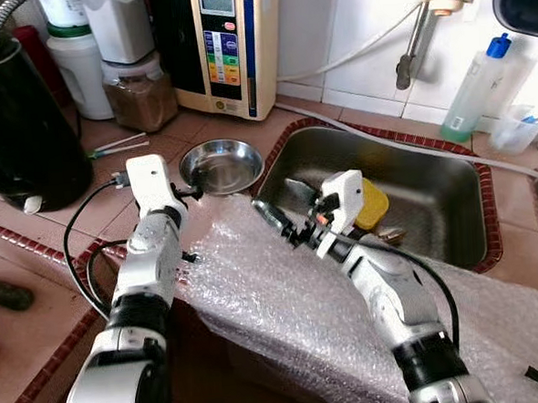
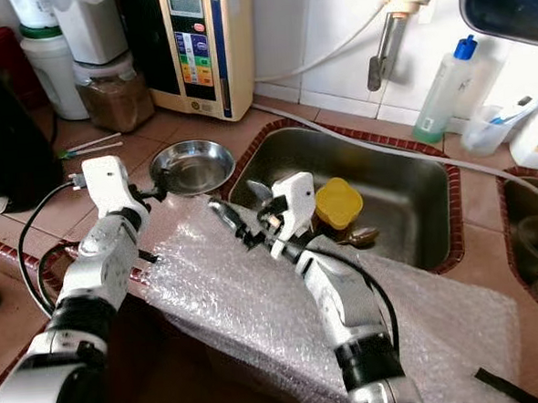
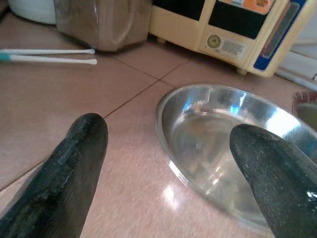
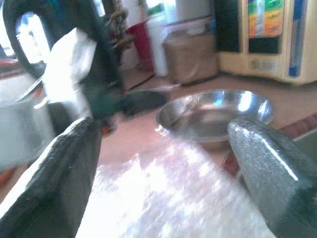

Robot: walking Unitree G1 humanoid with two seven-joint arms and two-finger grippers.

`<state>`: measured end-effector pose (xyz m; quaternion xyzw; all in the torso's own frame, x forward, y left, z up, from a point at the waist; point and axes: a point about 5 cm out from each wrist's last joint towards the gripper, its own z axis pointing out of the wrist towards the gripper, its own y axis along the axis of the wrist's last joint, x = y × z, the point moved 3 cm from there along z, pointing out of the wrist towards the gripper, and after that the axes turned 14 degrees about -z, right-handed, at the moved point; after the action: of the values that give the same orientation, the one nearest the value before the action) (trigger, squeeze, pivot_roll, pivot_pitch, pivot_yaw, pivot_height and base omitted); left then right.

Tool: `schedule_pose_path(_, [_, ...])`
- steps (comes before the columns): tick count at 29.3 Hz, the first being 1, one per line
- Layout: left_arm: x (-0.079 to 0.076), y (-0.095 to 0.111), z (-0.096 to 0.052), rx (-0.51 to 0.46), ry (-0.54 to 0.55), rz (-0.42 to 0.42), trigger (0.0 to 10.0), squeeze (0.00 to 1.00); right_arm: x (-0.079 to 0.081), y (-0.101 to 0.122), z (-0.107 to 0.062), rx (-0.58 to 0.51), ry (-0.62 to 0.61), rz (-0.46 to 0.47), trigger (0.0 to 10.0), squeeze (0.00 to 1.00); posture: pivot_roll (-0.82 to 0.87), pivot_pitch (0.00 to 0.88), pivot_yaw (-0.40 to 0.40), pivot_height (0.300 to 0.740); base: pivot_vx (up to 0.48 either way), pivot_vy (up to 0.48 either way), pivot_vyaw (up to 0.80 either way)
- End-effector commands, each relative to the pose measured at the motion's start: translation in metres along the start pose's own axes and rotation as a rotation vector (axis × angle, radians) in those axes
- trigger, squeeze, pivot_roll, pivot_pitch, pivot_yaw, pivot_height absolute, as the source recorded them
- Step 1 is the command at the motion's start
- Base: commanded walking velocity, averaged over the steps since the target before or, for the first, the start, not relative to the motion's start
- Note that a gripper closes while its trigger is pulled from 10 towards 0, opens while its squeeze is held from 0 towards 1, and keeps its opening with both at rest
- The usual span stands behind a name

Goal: Kitchen organization

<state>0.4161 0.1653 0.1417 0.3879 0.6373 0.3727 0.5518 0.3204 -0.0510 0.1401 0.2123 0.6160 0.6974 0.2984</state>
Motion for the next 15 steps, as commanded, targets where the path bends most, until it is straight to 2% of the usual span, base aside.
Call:
schedule_pose_path(1, [0.000,0.005,0.005,0.010,0.027,-0.045,10.0,0.00,0.007,0.007,-0.004,0.014,0.024,-0.027,10.0,0.37,0.00,0.000,0.054,0.740,0.000,0.000,0.00])
schedule_pose_path(10, [0.002,0.004,0.010,0.066,0.075,-0.087,10.0,0.00,0.014,0.010,-0.009,0.035,0.035,-0.036,10.0,0.36,-0.02,0.000,0.068,0.740,0.000,0.000,0.00])
schedule_pose_path(13, [0.002,0.000,0.012,0.103,0.092,-0.070,10.0,0.00,0.017,0.011,-0.010,0.051,0.043,-0.053,10.0,0.36,-0.02,0.000,0.073,0.740,0.000,0.000,0.00])
schedule_pose_path(15, [-0.001,-0.004,0.012,0.132,0.090,-0.089,10.0,0.00,0.018,0.013,-0.011,0.055,0.044,-0.055,10.0,0.36,-0.02,0.000,0.077,0.740,0.000,0.000,0.00])
